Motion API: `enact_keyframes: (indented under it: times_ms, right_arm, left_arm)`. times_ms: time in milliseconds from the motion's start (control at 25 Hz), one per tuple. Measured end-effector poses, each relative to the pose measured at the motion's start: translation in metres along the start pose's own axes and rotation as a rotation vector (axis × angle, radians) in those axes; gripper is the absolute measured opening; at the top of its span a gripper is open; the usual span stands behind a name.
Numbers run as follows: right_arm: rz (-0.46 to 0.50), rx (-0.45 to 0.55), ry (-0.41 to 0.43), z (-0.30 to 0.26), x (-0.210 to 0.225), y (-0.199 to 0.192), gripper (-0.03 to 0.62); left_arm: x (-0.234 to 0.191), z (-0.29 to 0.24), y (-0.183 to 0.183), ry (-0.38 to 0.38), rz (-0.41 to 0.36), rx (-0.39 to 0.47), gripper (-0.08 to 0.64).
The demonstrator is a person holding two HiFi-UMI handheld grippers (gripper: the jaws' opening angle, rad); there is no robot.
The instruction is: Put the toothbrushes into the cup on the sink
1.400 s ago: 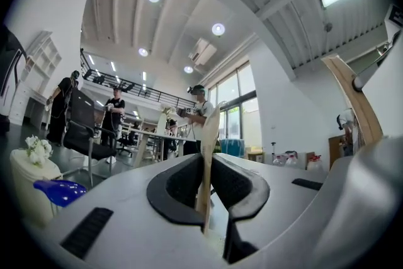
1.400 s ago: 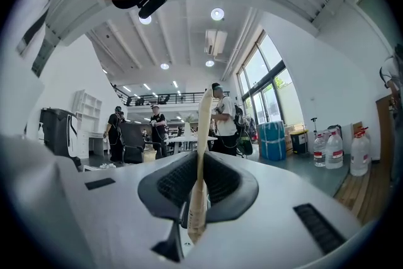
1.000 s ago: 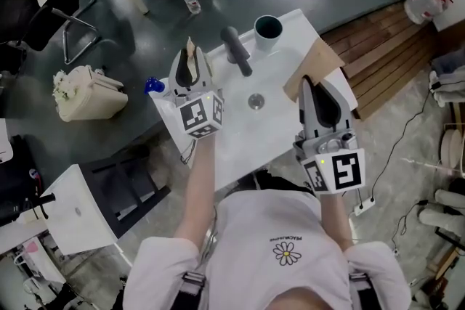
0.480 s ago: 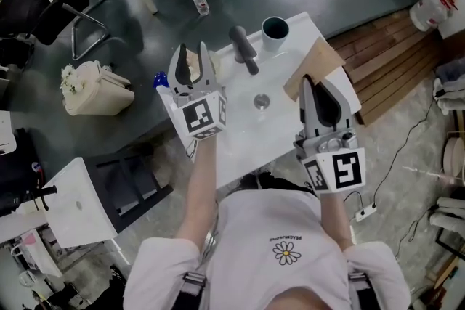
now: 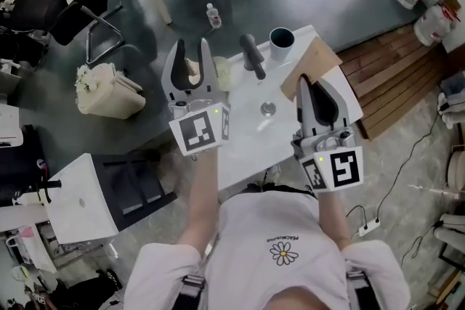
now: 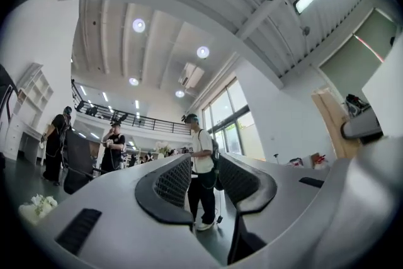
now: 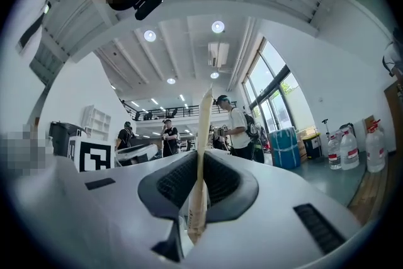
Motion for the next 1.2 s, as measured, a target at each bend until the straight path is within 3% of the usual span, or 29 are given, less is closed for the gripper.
enact_keyframes:
  times_ms: [160,400,600,760,1200]
  right_arm:
    - [0.000,0.029,0.008,0.002,-0.005,0.009,0.026]
    - [0.008,0.048,0.018,0.002,-0.011,0.015,0.026]
    - [0.015,0.042,0.010,0.009,-0.013,0.014,0.026]
    - [0.011,0.033,0.003,0.014,-0.015,0.011,0.026]
    - [0.000,0.020,-0.002,0.021,-0.017,0.007,0.026]
  left_arm:
    - [0.004,0.017,0.043,-0.030,0.005,0.041,0.132]
    - [0.018,0.044,0.075,-0.075,0.021,0.075,0.059]
    - [0.035,0.067,0.073,-0.089,0.032,0.064,0.018]
    - [0.046,0.077,0.067,-0.104,0.114,0.034,0.015]
    - [0.049,0.077,0.062,-0.118,0.141,0.003,0.015]
Point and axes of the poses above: the fingertips, and each gripper's own axes: z backward along the fingers, x to its right, y out of its top, the point moved 8 cm from there along z, backward along the fingers, and after that the axes turned 4 degrees about -y, right-handed, at the moved point
